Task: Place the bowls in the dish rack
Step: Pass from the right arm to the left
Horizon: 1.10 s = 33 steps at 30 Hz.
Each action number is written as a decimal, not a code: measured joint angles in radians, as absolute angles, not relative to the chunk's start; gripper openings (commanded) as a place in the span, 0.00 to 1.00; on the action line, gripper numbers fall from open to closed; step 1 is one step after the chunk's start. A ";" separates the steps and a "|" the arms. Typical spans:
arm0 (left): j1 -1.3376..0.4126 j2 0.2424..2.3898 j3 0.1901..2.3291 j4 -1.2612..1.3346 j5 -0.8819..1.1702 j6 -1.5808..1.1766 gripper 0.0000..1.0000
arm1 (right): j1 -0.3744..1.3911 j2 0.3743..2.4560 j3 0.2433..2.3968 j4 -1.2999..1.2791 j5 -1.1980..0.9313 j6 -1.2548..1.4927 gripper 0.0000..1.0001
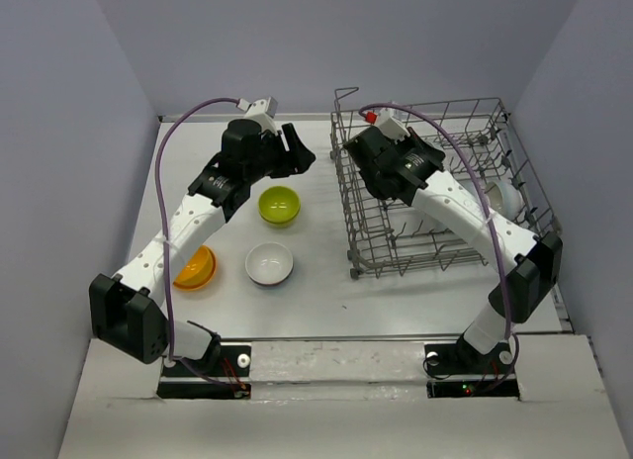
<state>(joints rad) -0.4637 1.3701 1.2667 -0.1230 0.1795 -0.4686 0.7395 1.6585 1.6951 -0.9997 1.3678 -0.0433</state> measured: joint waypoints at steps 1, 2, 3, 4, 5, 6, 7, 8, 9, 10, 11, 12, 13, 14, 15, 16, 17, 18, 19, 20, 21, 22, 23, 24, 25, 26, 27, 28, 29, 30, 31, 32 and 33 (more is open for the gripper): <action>-0.464 1.370 1.265 -0.123 0.179 -0.469 0.69 | 0.743 1.647 1.679 -0.953 1.378 -0.099 0.01; -0.464 1.370 1.262 -0.122 0.180 -0.469 0.69 | 0.746 1.638 1.668 -0.921 1.388 -0.125 0.01; -0.464 1.370 1.260 -0.123 0.180 -0.469 0.69 | 0.749 1.625 1.654 -0.894 1.398 -0.145 0.01; -0.464 1.370 1.256 -0.123 0.180 -0.469 0.69 | 0.751 1.618 1.646 -0.889 1.404 -0.152 0.01; -0.464 1.370 1.254 -0.123 0.181 -0.469 0.69 | 0.754 1.616 1.642 -0.897 1.412 -0.145 0.01; -0.464 1.370 1.252 -0.123 0.181 -0.469 0.70 | 0.758 1.617 1.639 -0.915 1.422 -0.121 0.01; -0.464 1.370 1.251 -0.123 0.181 -0.469 0.70 | 0.761 1.618 1.630 -0.934 1.422 -0.101 0.01; -0.464 1.370 1.251 -0.123 0.181 -0.469 0.70 | 0.763 1.620 1.620 -0.948 1.423 -0.089 0.01; -0.464 1.370 1.251 -0.123 0.181 -0.469 0.70 | 0.765 1.625 1.612 -0.970 1.425 -0.070 0.01; -0.464 1.370 1.251 -0.123 0.181 -0.469 0.70 | 0.767 1.628 1.604 -0.986 1.426 -0.053 0.01; -0.464 1.370 1.251 -0.123 0.181 -0.469 0.70 | 0.769 1.635 1.591 -1.002 1.425 -0.036 0.01; -0.464 1.370 1.251 -0.123 0.181 -0.469 0.70 | 0.773 1.641 1.584 -1.016 1.425 -0.026 0.01; -0.464 1.370 1.251 -0.123 0.182 -0.469 0.70 | 0.775 1.648 1.579 -1.027 1.424 -0.017 0.01; -0.464 1.370 1.251 -0.123 0.182 -0.469 0.70 | 0.779 1.652 1.577 -1.036 1.423 -0.008 0.01; -0.464 1.370 1.251 -0.123 0.182 -0.469 0.70 | 0.783 1.658 1.576 -1.047 1.423 0.002 0.01; -0.464 1.370 1.251 -0.123 0.183 -0.469 0.70 | 0.789 1.662 1.575 -1.052 1.423 0.009 0.01; -0.464 1.370 1.251 -0.123 0.183 -0.469 0.70 | 0.795 1.663 1.575 -1.056 1.423 0.014 0.01; -0.464 1.370 1.251 -0.123 0.183 -0.469 0.70 | 0.804 1.665 1.571 -1.060 1.423 0.021 0.01; -0.464 1.370 1.251 -0.123 0.183 -0.469 0.70 | 0.817 1.665 1.562 -1.063 1.425 0.028 0.01; -0.464 1.370 1.251 -0.123 0.183 -0.469 0.70 | 0.824 1.665 1.556 -1.066 1.425 0.031 0.01; -0.464 1.370 1.251 -0.123 0.183 -0.469 0.70 | 0.833 1.668 1.549 -1.072 1.425 0.041 0.01; -0.464 1.369 1.250 -0.123 0.183 -0.469 0.70 | 0.839 1.674 1.545 -1.079 1.425 0.053 0.01; -0.464 1.369 1.250 -0.123 0.183 -0.469 0.70 | 0.842 1.679 1.545 -1.086 1.424 0.062 0.01; -0.464 1.369 1.249 -0.123 0.183 -0.469 0.70 | 0.846 1.688 1.546 -1.094 1.422 0.076 0.01; -0.464 1.369 1.247 -0.120 0.183 -0.469 0.70 | 0.848 1.700 1.557 -1.114 1.419 0.096 0.01; -0.464 1.367 1.243 -0.117 0.183 -0.469 0.70 | 0.847 1.710 1.569 -1.124 1.419 0.105 0.01; -0.464 1.364 1.237 -0.117 0.183 -0.469 0.70 | 0.844 1.720 1.590 -1.139 1.414 0.115 0.01; -0.464 1.363 1.236 -0.118 0.184 -0.469 0.70 | 0.835 1.732 1.628 -1.151 1.412 0.126 0.01; -0.464 1.362 1.235 -0.117 0.184 -0.469 0.70 | 0.818 1.741 1.666 -1.156 1.411 0.140 0.01; -0.464 1.362 1.235 -0.117 0.184 -0.469 0.70 | 0.804 1.744 1.692 -1.157 1.410 0.150 0.01; -0.464 1.362 1.235 -0.117 0.184 -0.469 0.70 | 0.772 1.747 1.730 -1.159 1.407 0.166 0.01; -0.464 1.361 1.235 -0.116 0.183 -0.469 0.70 | 0.749 1.748 1.752 -1.159 1.407 0.176 0.01; -0.464 1.360 1.235 -0.116 0.183 -0.469 0.70 | 0.697 1.748 1.787 -1.159 1.408 0.194 0.01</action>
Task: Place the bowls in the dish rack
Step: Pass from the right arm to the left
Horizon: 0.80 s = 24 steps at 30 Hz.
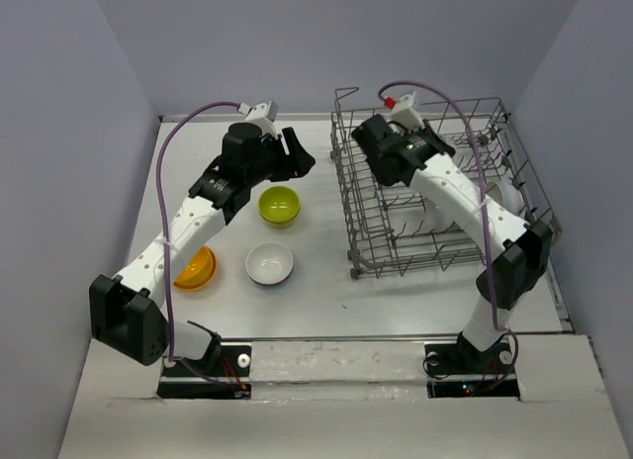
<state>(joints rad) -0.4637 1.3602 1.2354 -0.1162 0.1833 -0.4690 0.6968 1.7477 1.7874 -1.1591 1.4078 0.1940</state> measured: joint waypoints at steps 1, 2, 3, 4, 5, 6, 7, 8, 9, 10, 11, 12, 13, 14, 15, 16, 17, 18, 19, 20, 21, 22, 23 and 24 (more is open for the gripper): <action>-0.464 1.360 1.235 -0.117 0.183 -0.469 0.70 | 0.666 1.748 1.805 -1.158 1.409 0.210 0.01; -0.464 1.359 1.235 -0.116 0.183 -0.469 0.70 | 0.590 1.748 1.830 -1.148 1.414 0.215 0.01; -0.464 1.359 1.235 -0.116 0.183 -0.469 0.70 | 0.542 1.748 1.839 -1.133 1.418 0.212 0.01; -0.464 1.359 1.235 -0.117 0.183 -0.469 0.70 | 0.482 1.747 1.839 -1.079 1.423 0.168 0.01; -0.464 1.359 1.235 -0.117 0.184 -0.469 0.70 | 0.450 1.747 1.834 -1.042 1.420 0.133 0.01; -0.464 1.359 1.235 -0.117 0.183 -0.469 0.70 | 0.408 1.734 1.795 -0.919 1.417 0.045 0.01; -0.464 1.359 1.235 -0.117 0.183 -0.468 0.70 | 0.382 1.713 1.735 -0.793 1.397 -0.039 0.01; -0.464 1.359 1.235 -0.117 0.183 -0.468 0.70 | 0.370 1.698 1.684 -0.680 1.379 -0.138 0.01; -0.464 1.359 1.235 -0.117 0.183 -0.468 0.70 | 0.368 1.691 1.654 -0.607 1.371 -0.189 0.01; -0.463 1.359 1.235 -0.117 0.183 -0.466 0.70 | 0.368 1.691 1.633 -0.527 1.360 -0.263 0.01; -0.463 1.359 1.235 -0.117 0.183 -0.465 0.70 | 0.368 1.696 1.628 -0.450 1.340 -0.331 0.01; -0.463 1.359 1.235 -0.117 0.182 -0.464 0.70 | 0.368 1.705 1.628 -0.382 1.324 -0.385 0.01; -0.463 1.359 1.235 -0.117 0.182 -0.464 0.70 | 0.367 1.713 1.628 -0.290 1.299 -0.461 0.01; -0.463 1.359 1.235 -0.117 0.182 -0.464 0.70 | 0.366 1.716 1.626 -0.230 1.279 -0.500 0.01; -0.463 1.359 1.235 -0.117 0.182 -0.463 0.70 | 0.362 1.718 1.615 -0.139 1.251 -0.564 0.01; -0.463 1.359 1.235 -0.117 0.182 -0.461 0.70 | 0.358 1.718 1.602 -0.051 1.229 -0.633 0.01; -0.463 1.359 1.235 -0.117 0.182 -0.461 0.70 | 0.353 1.718 1.582 0.054 1.205 -0.700 0.01; -0.463 1.359 1.235 -0.117 0.182 -0.460 0.70 | 0.349 1.719 1.564 0.136 1.184 -0.762 0.01; -0.463 1.359 1.235 -0.117 0.182 -0.460 0.70 | 0.346 1.724 1.548 0.216 1.167 -0.823 0.01; -0.463 1.359 1.235 -0.117 0.182 -0.460 0.70 | 0.344 1.739 1.542 0.306 1.143 -0.892 0.01; -0.463 1.359 1.235 -0.117 0.182 -0.459 0.70 | 0.341 1.758 1.542 0.371 1.126 -0.941 0.01; -0.463 1.359 1.235 -0.117 0.182 -0.459 0.70 | 0.340 1.776 1.542 0.425 1.107 -0.993 0.01; -0.463 1.359 1.235 -0.117 0.182 -0.458 0.70 | 0.338 1.787 1.542 0.451 1.091 -1.019 0.01; -0.463 1.359 1.235 -0.117 0.182 -0.457 0.70 | 0.337 1.800 1.542 0.475 1.074 -1.044 0.01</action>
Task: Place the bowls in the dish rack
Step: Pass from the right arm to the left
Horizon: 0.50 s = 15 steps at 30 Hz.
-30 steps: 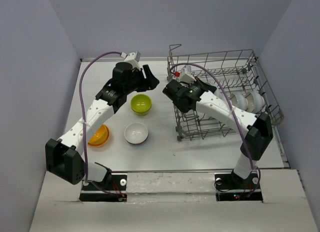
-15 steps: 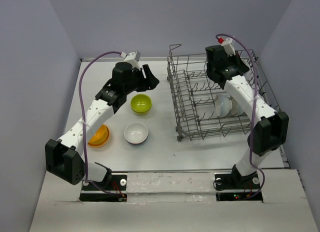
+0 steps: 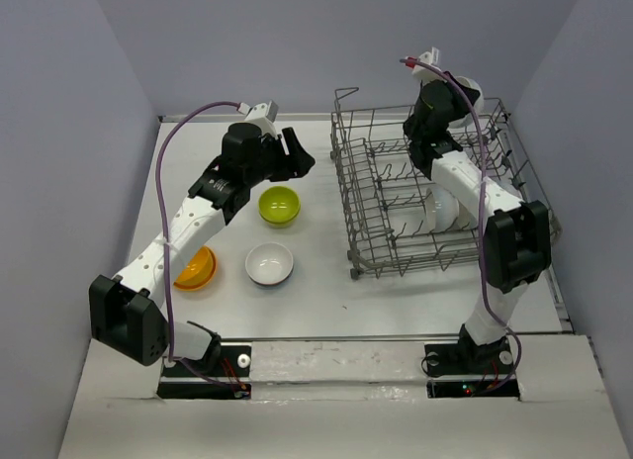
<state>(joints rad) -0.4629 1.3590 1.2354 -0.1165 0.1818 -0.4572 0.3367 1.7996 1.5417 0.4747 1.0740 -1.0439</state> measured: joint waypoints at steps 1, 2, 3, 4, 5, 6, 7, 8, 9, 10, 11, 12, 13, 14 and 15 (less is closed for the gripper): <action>-0.463 1.359 1.235 -0.117 0.182 -0.457 0.70 | 0.336 1.813 1.541 0.494 1.055 -1.071 0.01; -0.463 1.359 1.235 -0.117 0.182 -0.457 0.70 | 0.337 1.819 1.538 0.503 1.037 -1.093 0.01; -0.463 1.359 1.235 -0.116 0.182 -0.457 0.70 | 0.340 1.820 1.528 0.506 1.023 -1.108 0.01; -0.463 1.359 1.235 -0.116 0.182 -0.456 0.70 | 0.344 1.819 1.520 0.505 1.012 -1.110 0.01; -0.463 1.359 1.235 -0.117 0.182 -0.456 0.70 | 0.353 1.810 1.503 0.497 0.995 -1.111 0.01; -0.463 1.359 1.235 -0.116 0.182 -0.455 0.70 | 0.360 1.800 1.486 0.491 0.982 -1.110 0.01; -0.463 1.360 1.235 -0.117 0.182 -0.455 0.70 | 0.375 1.783 1.460 0.475 0.977 -1.114 0.01; -0.463 1.360 1.235 -0.116 0.182 -0.455 0.70 | 0.393 1.768 1.438 0.469 0.976 -1.123 0.01; -0.463 1.360 1.235 -0.116 0.182 -0.454 0.70 | 0.414 1.753 1.415 0.471 0.974 -1.132 0.01; -0.463 1.360 1.235 -0.116 0.182 -0.454 0.70 | 0.437 1.737 1.392 0.476 0.971 -1.150 0.01; -0.463 1.360 1.235 -0.116 0.183 -0.454 0.70 | 0.459 1.718 1.372 0.480 0.970 -1.172 0.01; -0.463 1.360 1.235 -0.116 0.183 -0.454 0.70 | 0.485 1.700 1.353 0.482 0.967 -1.198 0.01; -0.463 1.360 1.235 -0.116 0.183 -0.454 0.70 | 0.505 1.686 1.341 0.482 0.963 -1.213 0.01; -0.463 1.360 1.235 -0.116 0.182 -0.454 0.70 | 0.519 1.676 1.337 0.480 0.960 -1.225 0.01; -0.463 1.360 1.235 -0.116 0.182 -0.454 0.70 | 0.535 1.662 1.331 0.479 0.959 -1.236 0.01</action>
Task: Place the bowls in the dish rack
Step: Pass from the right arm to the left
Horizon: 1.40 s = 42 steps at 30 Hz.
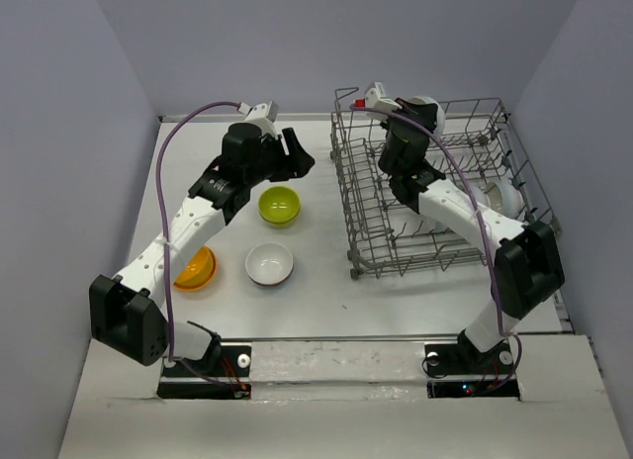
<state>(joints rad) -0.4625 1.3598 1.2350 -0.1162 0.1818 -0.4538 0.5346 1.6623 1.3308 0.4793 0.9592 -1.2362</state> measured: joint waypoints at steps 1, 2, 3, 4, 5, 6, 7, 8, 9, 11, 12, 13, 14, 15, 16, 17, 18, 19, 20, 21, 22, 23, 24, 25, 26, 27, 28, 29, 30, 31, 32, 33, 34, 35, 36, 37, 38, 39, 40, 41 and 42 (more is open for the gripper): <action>-0.463 1.360 1.235 -0.116 0.181 -0.453 0.70 | 0.559 1.647 1.326 0.479 0.960 -1.253 0.01; -0.463 1.360 1.235 -0.116 0.181 -0.453 0.70 | 0.579 1.628 1.316 0.480 0.962 -1.272 0.01; -0.463 1.360 1.235 -0.116 0.181 -0.453 0.70 | 0.600 1.609 1.302 0.480 0.968 -1.291 0.01; -0.463 1.360 1.235 -0.116 0.181 -0.453 0.70 | 0.617 1.594 1.290 0.482 0.971 -1.302 0.01; -0.463 1.360 1.235 -0.116 0.180 -0.453 0.70 | 0.635 1.569 1.266 0.487 0.981 -1.321 0.01; -0.463 1.360 1.235 -0.116 0.180 -0.453 0.70 | 0.656 1.542 1.235 0.486 0.990 -1.336 0.01; -0.463 1.360 1.235 -0.116 0.181 -0.453 0.70 | 0.669 1.528 1.220 0.485 0.996 -1.342 0.01; -0.463 1.360 1.235 -0.116 0.181 -0.453 0.70 | 0.678 1.512 1.202 0.485 1.000 -1.347 0.01; -0.463 1.360 1.235 -0.116 0.180 -0.453 0.70 | 0.682 1.489 1.175 0.482 1.008 -1.348 0.01; -0.463 1.360 1.235 -0.116 0.180 -0.453 0.70 | 0.682 1.461 1.141 0.471 1.023 -1.348 0.01; -0.463 1.360 1.235 -0.116 0.180 -0.453 0.70 | 0.682 1.451 1.129 0.464 1.029 -1.346 0.01; -0.463 1.360 1.235 -0.116 0.179 -0.453 0.70 | 0.682 1.436 1.116 0.447 1.040 -1.340 0.01; -0.463 1.360 1.235 -0.116 0.178 -0.453 0.70 | 0.684 1.420 1.107 0.417 1.060 -1.323 0.01; -0.463 1.360 1.235 -0.116 0.178 -0.452 0.70 | 0.686 1.406 1.100 0.394 1.073 -1.315 0.01; -0.463 1.360 1.235 -0.116 0.176 -0.451 0.70 | 0.688 1.394 1.093 0.379 1.085 -1.303 0.01; -0.463 1.360 1.235 -0.117 0.175 -0.450 0.70 | 0.696 1.377 1.082 0.359 1.099 -1.287 0.01; -0.463 1.360 1.235 -0.116 0.175 -0.450 0.70 | 0.704 1.356 1.065 0.340 1.114 -1.268 0.01; -0.463 1.360 1.235 -0.116 0.175 -0.450 0.70 | 0.710 1.343 1.049 0.327 1.124 -1.254 0.01; -0.463 1.360 1.235 -0.116 0.174 -0.450 0.70 | 0.714 1.329 1.034 0.315 1.135 -1.243 0.01; -0.463 1.360 1.235 -0.117 0.174 -0.450 0.70 | 0.722 1.314 1.007 0.300 1.150 -1.230 0.01; -0.463 1.360 1.235 -0.117 0.173 -0.450 0.70 | 0.727 1.307 0.986 0.290 1.163 -1.221 0.01; -0.463 1.360 1.235 -0.117 0.172 -0.450 0.70 | 0.728 1.306 0.971 0.285 1.173 -1.213 0.01; -0.463 1.360 1.235 -0.117 0.171 -0.450 0.70 | 0.732 1.309 0.957 0.273 1.183 -1.207 0.01; -0.463 1.360 1.235 -0.117 0.171 -0.450 0.70 | 0.735 1.313 0.950 0.268 1.192 -1.203 0.01; -0.463 1.360 1.235 -0.117 0.171 -0.450 0.70 | 0.738 1.332 0.946 0.257 1.206 -1.198 0.01; -0.462 1.360 1.235 -0.117 0.171 -0.450 0.70 | 0.740 1.348 0.946 0.253 1.215 -1.196 0.01; -0.462 1.360 1.235 -0.117 0.171 -0.450 0.70 | 0.742 1.357 0.946 0.253 1.217 -1.195 0.01; -0.460 1.360 1.235 -0.117 0.171 -0.450 0.70 | 0.746 1.374 0.947 0.253 1.223 -1.192 0.01; -0.458 1.360 1.235 -0.117 0.170 -0.450 0.70 | 0.748 1.385 0.947 0.253 1.227 -1.191 0.01; -0.457 1.360 1.235 -0.117 0.170 -0.450 0.70 | 0.748 1.398 0.947 0.252 1.232 -1.189 0.01; -0.456 1.360 1.235 -0.118 0.169 -0.450 0.70 | 0.753 1.412 0.947 0.249 1.236 -1.187 0.01; -0.456 1.360 1.235 -0.117 0.168 -0.449 0.70 | 0.754 1.421 0.947 0.249 1.238 -1.186 0.01; -0.456 1.360 1.235 -0.118 0.168 -0.449 0.70 | 0.755 1.429 0.949 0.247 1.238 -1.181 0.01; -0.455 1.360 1.235 -0.117 0.168 -0.449 0.70 | 0.763 1.437 0.952 0.244 1.239 -1.178 0.01; -0.454 1.360 1.235 -0.117 0.168 -0.449 0.70 | 0.767 1.443 0.953 0.241 1.240 -1.174 0.01; -0.454 1.360 1.235 -0.117 0.168 -0.449 0.70 | 0.773 1.449 0.954 0.236 1.241 -1.171 0.01; -0.453 1.360 1.235 -0.118 0.168 -0.448 0.70 | 0.776 1.457 0.955 0.231 1.241 -1.167 0.01; -0.452 1.360 1.235 -0.118 0.168 -0.447 0.70 | 0.783 1.467 0.956 0.226 1.242 -1.162 0.01; -0.451 1.360 1.235 -0.118 0.168 -0.447 0.70 | 0.786 1.474 0.958 0.222 1.243 -1.162 0.01; -0.450 1.360 1.235 -0.118 0.168 -0.446 0.70 | 0.788 1.483 0.964 0.214 1.247 -1.161 0.01; -0.450 1.360 1.235 -0.118 0.168 -0.446 0.70 | 0.795 1.490 0.970 0.208 1.251 -1.161 0.01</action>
<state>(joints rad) -0.4496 1.3598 1.2346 -0.1177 0.1680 -0.4461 0.7948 1.4902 0.9699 0.2081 1.2507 -1.1606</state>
